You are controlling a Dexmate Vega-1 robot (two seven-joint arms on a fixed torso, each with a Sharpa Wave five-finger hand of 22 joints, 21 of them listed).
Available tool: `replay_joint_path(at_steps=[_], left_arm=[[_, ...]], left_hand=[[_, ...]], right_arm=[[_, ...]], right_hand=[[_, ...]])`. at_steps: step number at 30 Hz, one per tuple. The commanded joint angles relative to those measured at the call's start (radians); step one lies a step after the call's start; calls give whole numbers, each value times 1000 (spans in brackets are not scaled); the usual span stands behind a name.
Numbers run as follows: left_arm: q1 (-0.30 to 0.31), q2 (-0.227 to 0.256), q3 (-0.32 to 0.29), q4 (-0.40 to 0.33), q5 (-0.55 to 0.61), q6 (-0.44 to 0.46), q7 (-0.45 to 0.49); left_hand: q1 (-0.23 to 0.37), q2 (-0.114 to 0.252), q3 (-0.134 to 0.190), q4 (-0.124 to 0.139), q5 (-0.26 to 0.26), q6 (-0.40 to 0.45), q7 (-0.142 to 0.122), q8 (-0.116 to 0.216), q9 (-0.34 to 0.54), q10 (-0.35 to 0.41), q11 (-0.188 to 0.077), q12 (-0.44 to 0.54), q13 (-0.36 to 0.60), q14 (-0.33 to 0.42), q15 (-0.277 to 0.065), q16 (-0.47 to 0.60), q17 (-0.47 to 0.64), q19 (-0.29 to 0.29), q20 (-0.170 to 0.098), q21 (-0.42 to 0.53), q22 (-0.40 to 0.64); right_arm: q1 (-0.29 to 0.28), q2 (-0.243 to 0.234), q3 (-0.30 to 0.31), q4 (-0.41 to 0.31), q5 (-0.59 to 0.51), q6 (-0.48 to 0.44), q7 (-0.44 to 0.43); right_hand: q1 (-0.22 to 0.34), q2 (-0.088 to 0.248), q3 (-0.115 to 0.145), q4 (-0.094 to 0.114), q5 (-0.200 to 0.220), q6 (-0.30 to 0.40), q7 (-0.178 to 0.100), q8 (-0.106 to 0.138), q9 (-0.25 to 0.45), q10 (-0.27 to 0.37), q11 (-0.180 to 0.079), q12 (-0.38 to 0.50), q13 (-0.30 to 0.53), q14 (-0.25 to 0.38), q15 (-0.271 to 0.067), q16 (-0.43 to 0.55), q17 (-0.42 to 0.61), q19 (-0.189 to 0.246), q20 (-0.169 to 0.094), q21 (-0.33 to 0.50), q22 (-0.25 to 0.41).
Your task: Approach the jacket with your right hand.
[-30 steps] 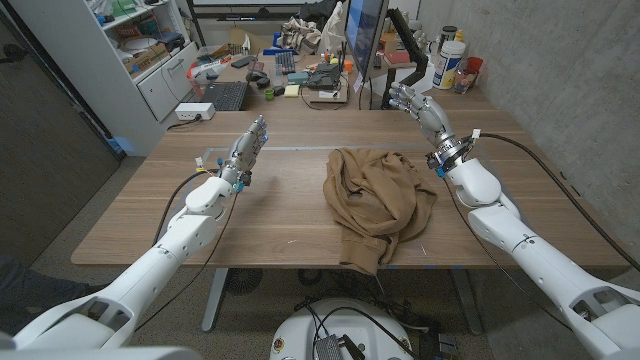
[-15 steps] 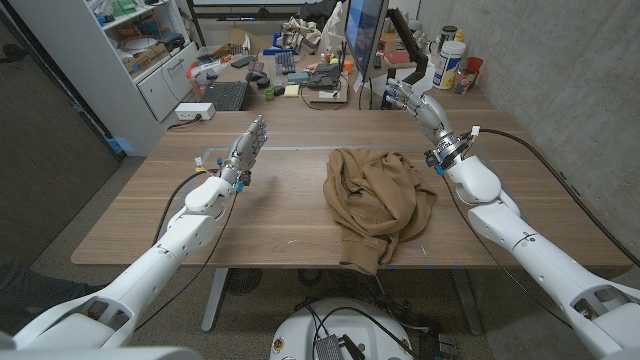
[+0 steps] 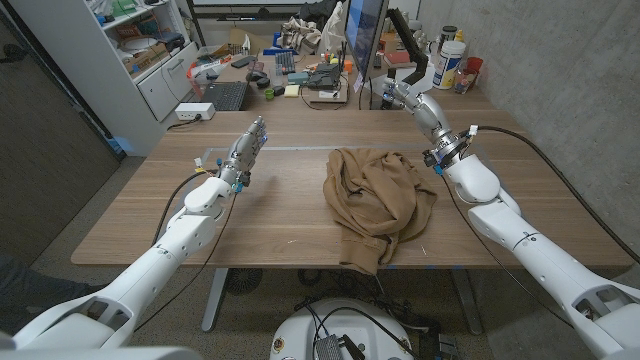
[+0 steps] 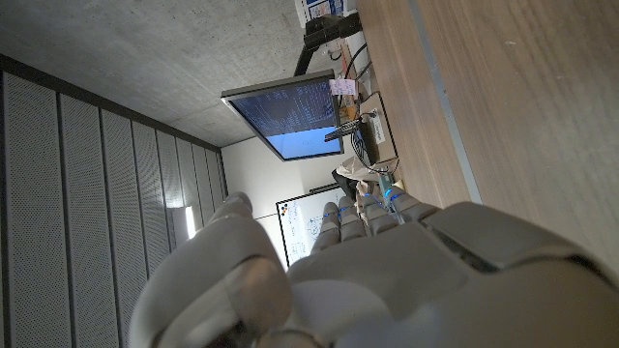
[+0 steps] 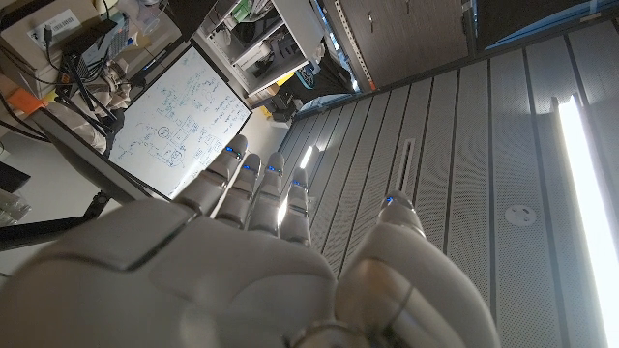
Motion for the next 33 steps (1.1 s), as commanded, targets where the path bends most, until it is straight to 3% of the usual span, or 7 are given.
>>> replay_joint_path(at_steps=[1, 17, 33], left_arm=[[-10, -1, 3, 7, 2, 2, -5], [-18, -6, 6, 21, 3, 0, -10], [-15, -4, 4, 16, 3, 0, -7]], left_hand=[[7, 3, -1, 0, -3, 4, -5, 2, 2, -2, -7, 0, 6, -2, 0, 4, 3, -11, -6, -1, 3], [7, 4, -3, 0, -3, 5, -4, 2, 2, -2, -7, 0, 6, -2, -1, 4, 3, -13, -4, -1, 3], [8, 5, -5, 0, -4, 6, -5, 1, 2, -5, -9, -1, 6, -2, 0, 4, 3, -13, -2, -1, 3]], right_arm=[[1, 2, 2, -3, -56, 20, -32], [1, -4, 6, -26, -104, 38, -49], [-3, -12, 17, -51, -245, 24, -126]], right_hand=[[-4, -1, -2, 1, 10, 7, -2, 2, 2, 9, -1, 1, 4, 10, -1, -1, 6, 8, 1, 2, 1], [-11, -4, -6, 3, 11, 10, -6, 1, 2, 13, -1, 2, 4, 13, -4, -1, 6, 10, 1, 1, 1], [-21, -8, -14, 7, 14, 12, -9, 1, 2, 16, -4, 1, 5, 16, -6, -2, 7, 13, -2, 1, 1]])
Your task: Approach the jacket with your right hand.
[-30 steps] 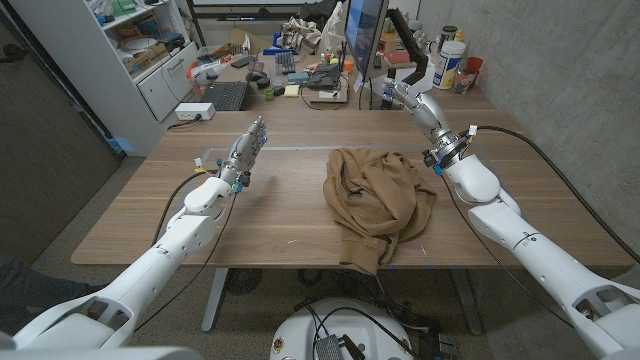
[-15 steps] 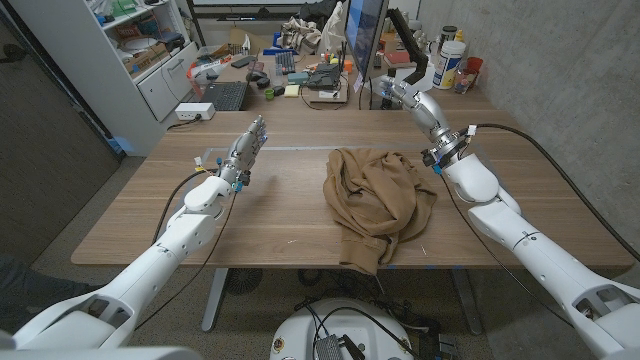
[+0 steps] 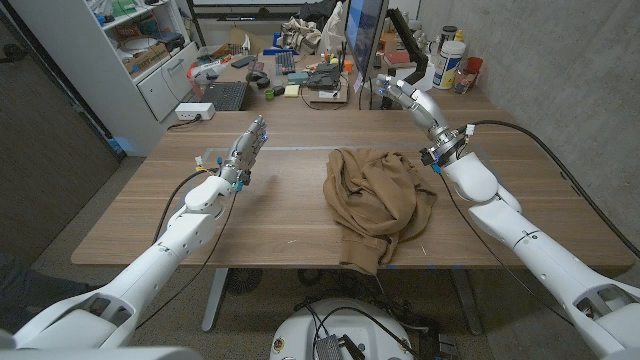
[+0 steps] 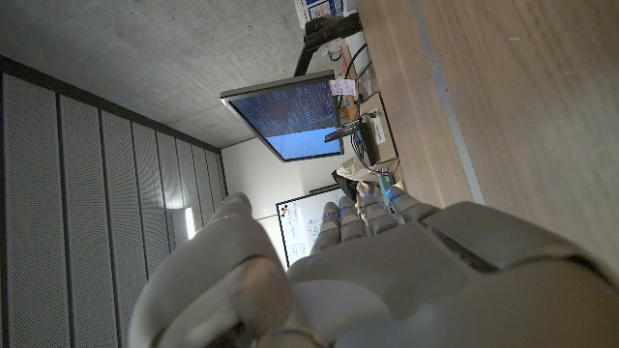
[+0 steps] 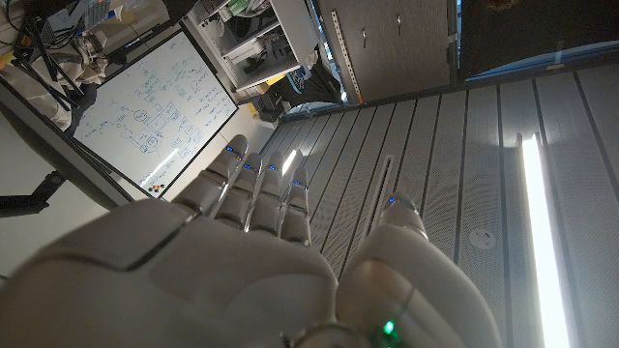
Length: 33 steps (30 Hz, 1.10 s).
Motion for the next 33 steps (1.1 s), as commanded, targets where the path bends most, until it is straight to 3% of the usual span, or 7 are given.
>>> replay_joint_path(at_steps=[1, 33], left_arm=[[1, 0, 0, -2, 1, -1, 2], [-2, 1, -1, 2, -1, -3, -6]], left_hand=[[8, 5, -4, -1, -4, 1, 1, 1, 2, -4, -9, -1, 6, -3, 0, 4, 3, -10, 2, -1, 3], [10, 7, -8, -2, -5, 1, 0, 0, 2, -4, -11, -1, 6, -2, -1, 4, 3, -12, 6, -1, 3]], right_arm=[[-7, -9, 8, -25, -91, -14, -53], [-10, -23, -3, -69, -219, -3, -111]], right_hand=[[-12, 1, -6, -1, 7, 7, -4, 1, 3, 6, 0, 1, 5, 8, 1, -2, 2, 13, -1, 1, 1], [-24, -1, -13, 3, 13, 8, -8, -1, 3, 12, -7, 0, 5, 16, -6, -1, 2, 18, -3, 1, 1]])
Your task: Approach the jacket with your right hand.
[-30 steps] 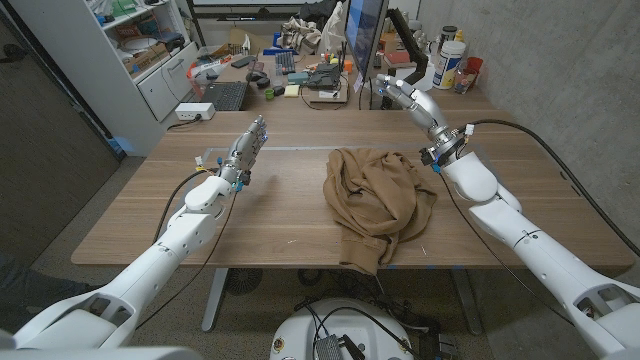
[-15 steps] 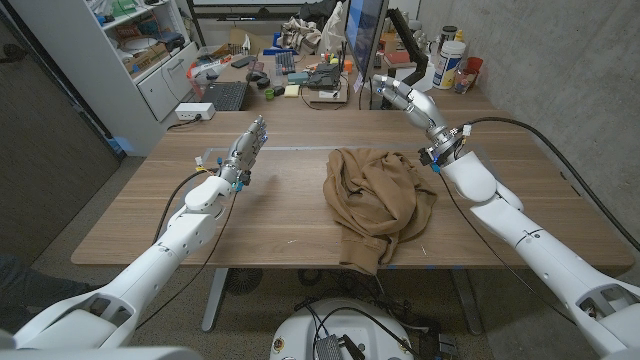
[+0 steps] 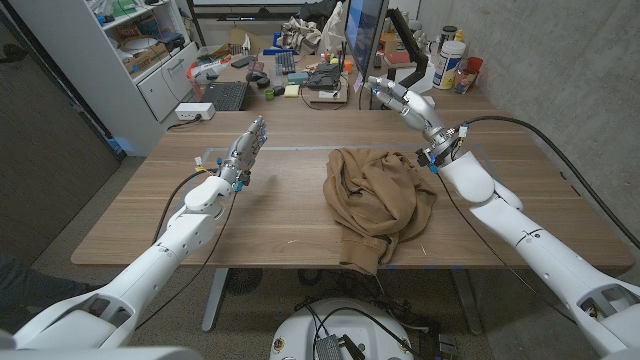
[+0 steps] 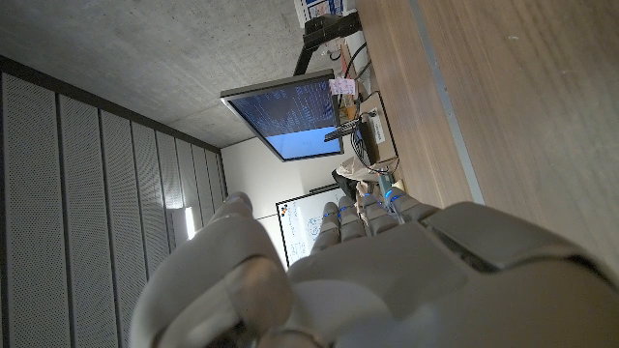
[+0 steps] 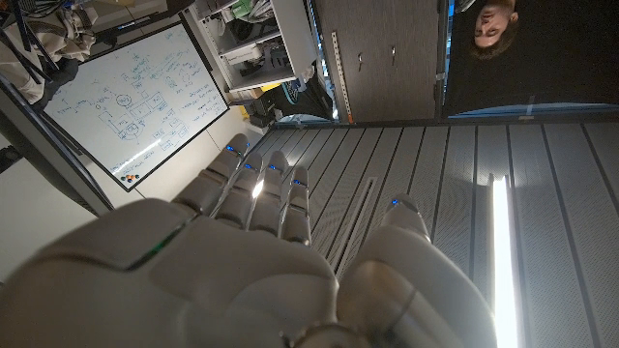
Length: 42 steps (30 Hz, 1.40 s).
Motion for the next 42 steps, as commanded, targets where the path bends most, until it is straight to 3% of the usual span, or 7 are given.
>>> replay_joint_path(at_steps=[1, 32, 42], left_arm=[[-6, -1, 1, 6, 0, -4, -8], [-4, -6, 1, 1, 0, -7, -2], [-2, -5, 2, -3, 2, -7, 2]], left_hand=[[6, 3, -4, 2, -5, 1, 0, 0, 2, 1, -6, -1, 6, -3, -1, 4, 3, -7, 0, -1, 3], [7, 5, -8, 2, -6, 5, 0, 1, 2, 0, -6, -1, 6, -4, -1, 4, 4, -9, 2, -1, 3], [7, 5, -9, 2, -6, 4, -1, 1, 2, 0, -6, -1, 6, -3, 0, 4, 4, -9, 4, -1, 3]], right_arm=[[-7, -8, 0, -25, -55, -2, -26], [2, -45, -24, -68, -242, -62, -93], [-2, -60, -34, -79, -257, -75, -111]], right_hand=[[-9, 2, -4, 2, 10, 2, -3, -1, 3, 7, -2, 0, 5, 11, -1, -1, 2, 9, -2, 1, 1], [-13, 0, -9, 3, 17, 4, -11, -1, 3, 9, -6, -1, 5, 14, -6, -3, 1, 9, -1, -1, 1], [-14, 1, -11, 3, 20, 5, -12, -1, 3, 9, -8, -3, 5, 25, -8, 1, 1, 9, -1, -2, 1]])
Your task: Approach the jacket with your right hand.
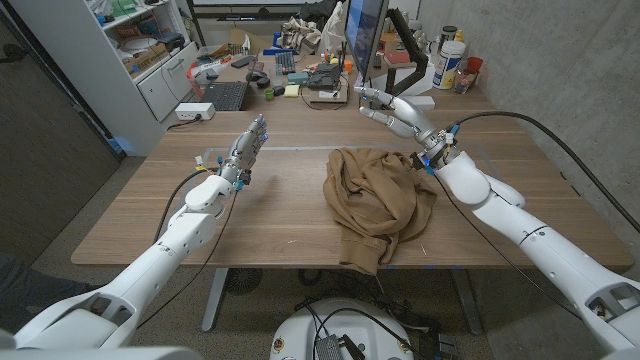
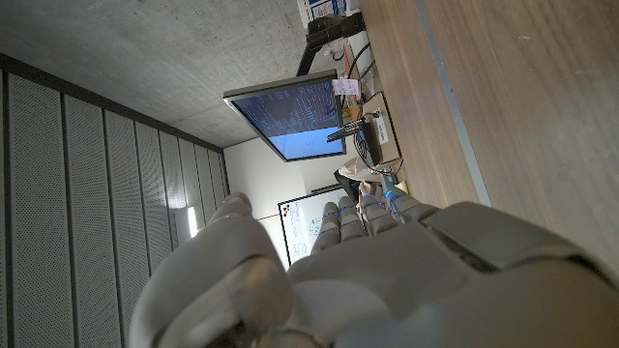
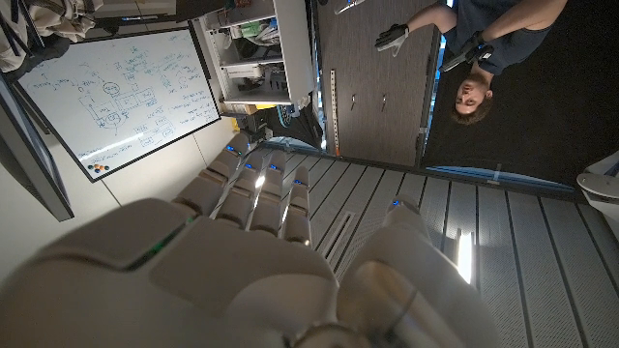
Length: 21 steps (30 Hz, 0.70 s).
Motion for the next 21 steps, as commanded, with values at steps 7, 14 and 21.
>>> replay_joint_path(at_steps=[7, 14, 21], left_arm=[[6, 3, -1, -13, 1, 0, 4], [8, 5, -3, -16, -1, 3, 5], [10, 6, -2, -19, 1, 2, 7]], left_hand=[[8, 6, -6, -2, -1, 6, 0, 1, 2, 0, -10, -1, 6, 8, 19, 8, 3, -3, 9, 2, 3], [9, 6, -6, -3, -1, 7, -2, 1, 2, 3, -10, 0, 6, 11, 22, 8, 3, -1, 14, 2, 3], [9, 7, -7, -3, -1, 7, -1, 1, 2, 2, -9, -1, 6, 12, 21, 8, 3, -1, 15, 2, 3]], right_arm=[[-10, -27, -16, -37, -79, -38, -48], [-12, -38, -23, -49, -89, -54, -50], [-10, -46, -34, -54, -115, -67, -59]], right_hand=[[-7, 1, -6, 3, 7, 0, -9, -3, 3, 0, -3, -5, 5, 23, -7, 1, 3, 10, 0, -2, 1], [-7, 2, -6, 3, 9, -3, -11, -4, 3, -8, -6, -8, 5, 24, -9, 1, 3, 9, 1, -3, 2], [-6, 4, -5, 3, 11, -4, -12, -4, 3, -6, -6, -8, 5, 25, -10, 0, 3, 9, 1, -3, 2]])
